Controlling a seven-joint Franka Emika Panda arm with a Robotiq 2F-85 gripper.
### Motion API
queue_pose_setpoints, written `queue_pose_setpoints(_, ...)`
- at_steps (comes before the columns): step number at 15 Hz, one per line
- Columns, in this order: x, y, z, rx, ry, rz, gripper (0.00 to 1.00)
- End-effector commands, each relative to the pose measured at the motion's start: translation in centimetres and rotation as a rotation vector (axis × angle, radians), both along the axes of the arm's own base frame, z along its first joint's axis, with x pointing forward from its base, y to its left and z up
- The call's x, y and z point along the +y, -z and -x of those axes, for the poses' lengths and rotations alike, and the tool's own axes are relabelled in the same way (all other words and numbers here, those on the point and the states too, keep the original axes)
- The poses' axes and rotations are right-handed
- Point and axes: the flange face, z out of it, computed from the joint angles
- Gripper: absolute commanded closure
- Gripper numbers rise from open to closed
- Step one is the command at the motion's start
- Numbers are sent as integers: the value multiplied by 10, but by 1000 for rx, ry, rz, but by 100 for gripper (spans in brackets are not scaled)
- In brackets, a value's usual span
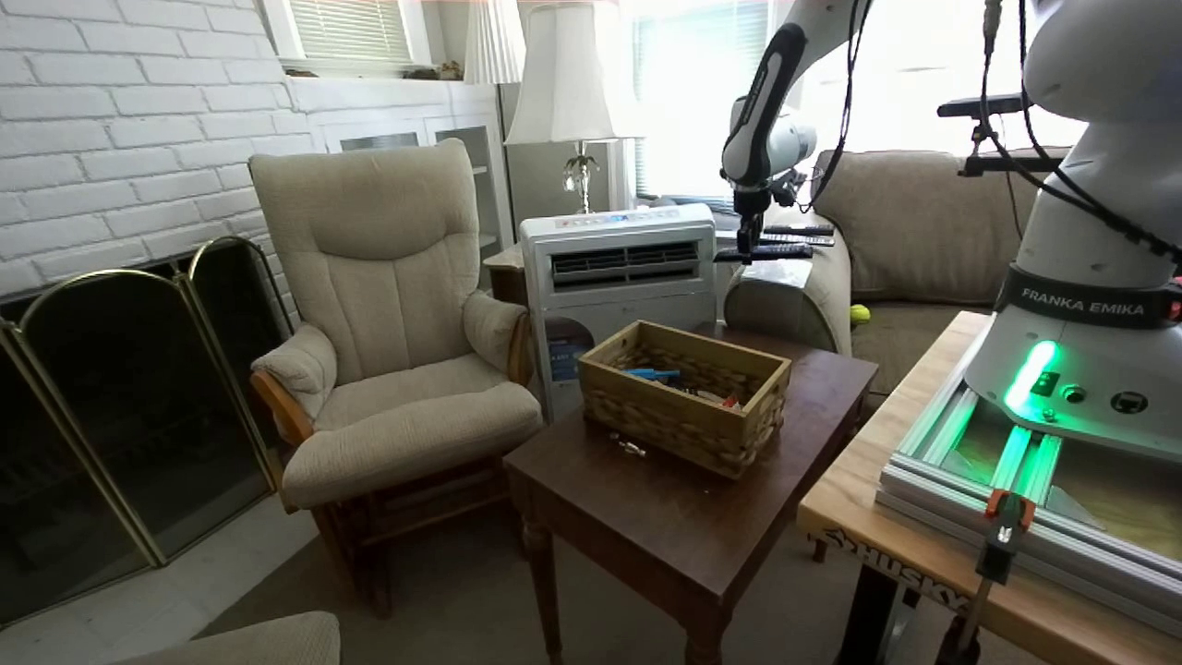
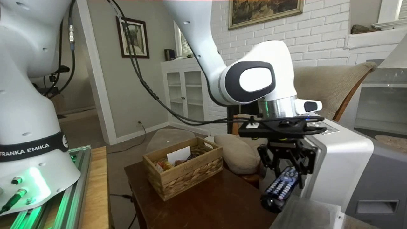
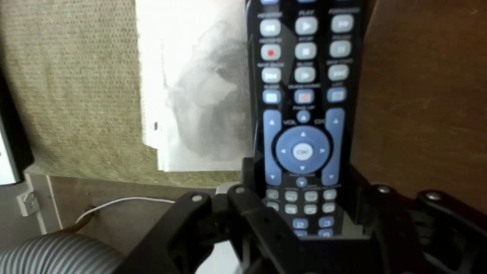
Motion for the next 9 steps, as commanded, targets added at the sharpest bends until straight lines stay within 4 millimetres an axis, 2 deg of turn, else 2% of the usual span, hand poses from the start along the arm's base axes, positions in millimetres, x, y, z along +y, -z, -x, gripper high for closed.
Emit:
queue_pose_setpoints(1,40,-1,26,14,-39,-24,71)
queue_pose_setpoints(5,79,12,34,72,-59,-72,71)
queue_pose_setpoints(9,111,33,23,98,-9,-108,71)
